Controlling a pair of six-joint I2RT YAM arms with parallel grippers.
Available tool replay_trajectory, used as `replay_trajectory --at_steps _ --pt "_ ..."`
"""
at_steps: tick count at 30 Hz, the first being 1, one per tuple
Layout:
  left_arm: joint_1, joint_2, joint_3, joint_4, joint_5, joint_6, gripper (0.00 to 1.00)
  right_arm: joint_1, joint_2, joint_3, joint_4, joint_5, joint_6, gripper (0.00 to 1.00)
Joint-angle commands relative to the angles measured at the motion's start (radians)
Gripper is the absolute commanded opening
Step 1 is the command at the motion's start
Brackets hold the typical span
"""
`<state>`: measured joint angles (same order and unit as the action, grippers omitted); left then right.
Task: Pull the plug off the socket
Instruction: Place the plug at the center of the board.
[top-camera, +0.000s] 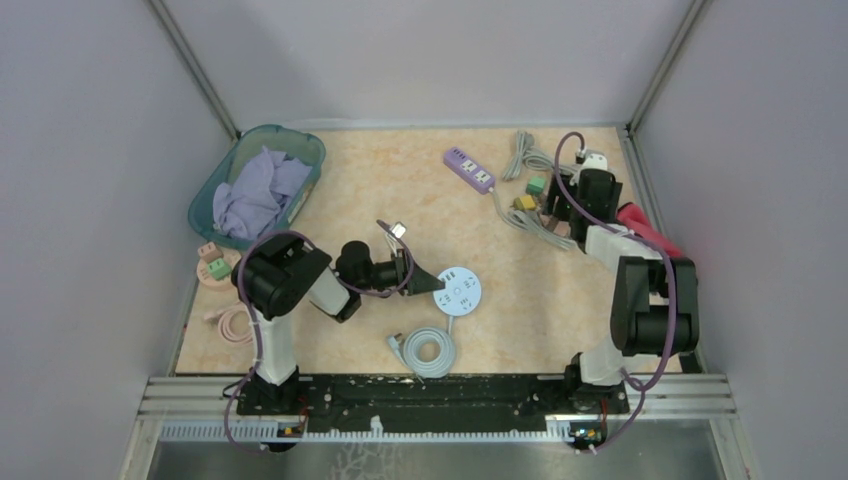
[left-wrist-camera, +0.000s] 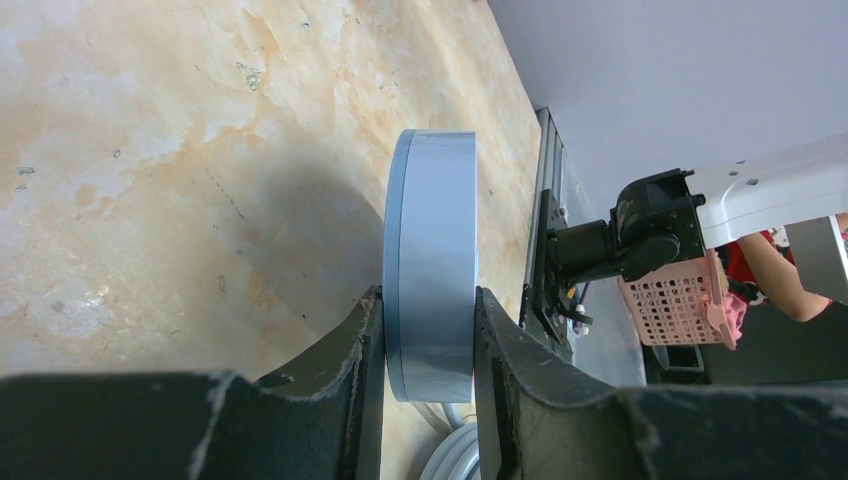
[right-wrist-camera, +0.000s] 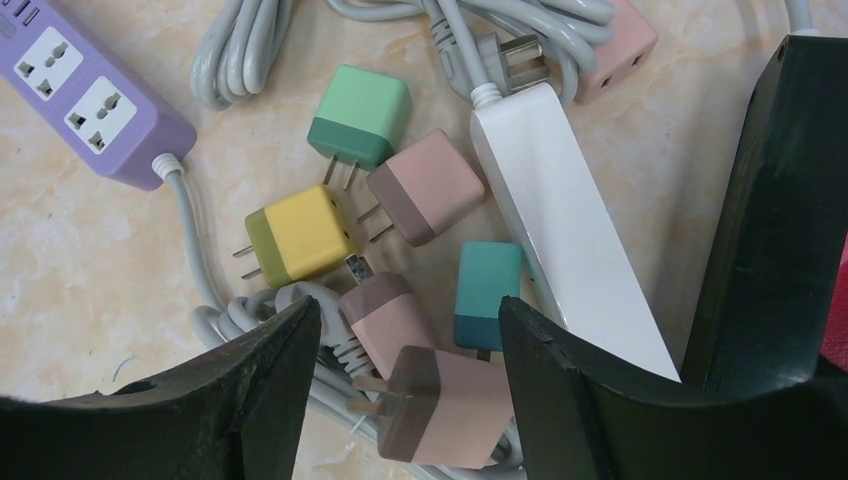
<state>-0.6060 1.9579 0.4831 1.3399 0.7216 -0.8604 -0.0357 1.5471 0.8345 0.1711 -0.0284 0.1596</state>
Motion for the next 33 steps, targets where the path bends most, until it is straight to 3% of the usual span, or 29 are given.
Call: replay_trajectory --at_steps 1,9,17,25,33 --pt "0.008 -0.041 -0.012 0.081 -0.002 0.03 0.0 -0.007 -0.068 0.036 0.051 -0.031 -0.001 0.66" --pt "0.008 -0.051 -0.016 0.094 -0.005 0.031 0.0 -0.007 -0.162 -0.004 0.093 -0.165 -0.054 0.65" --pt "0.008 -0.07 -0.03 0.118 -0.01 0.035 0.0 -0.007 -0.259 -0.024 0.067 -0.644 -0.172 0.64" --pt "0.008 -0.105 -0.057 0.186 -0.021 0.04 0.0 -0.007 -0.3 -0.029 0.068 -0.992 -0.232 0.63" --pt "0.02 -0.119 -0.011 0.18 -0.072 -0.009 0.0 -0.006 -0.32 -0.039 0.088 -1.076 -0.234 0.61"
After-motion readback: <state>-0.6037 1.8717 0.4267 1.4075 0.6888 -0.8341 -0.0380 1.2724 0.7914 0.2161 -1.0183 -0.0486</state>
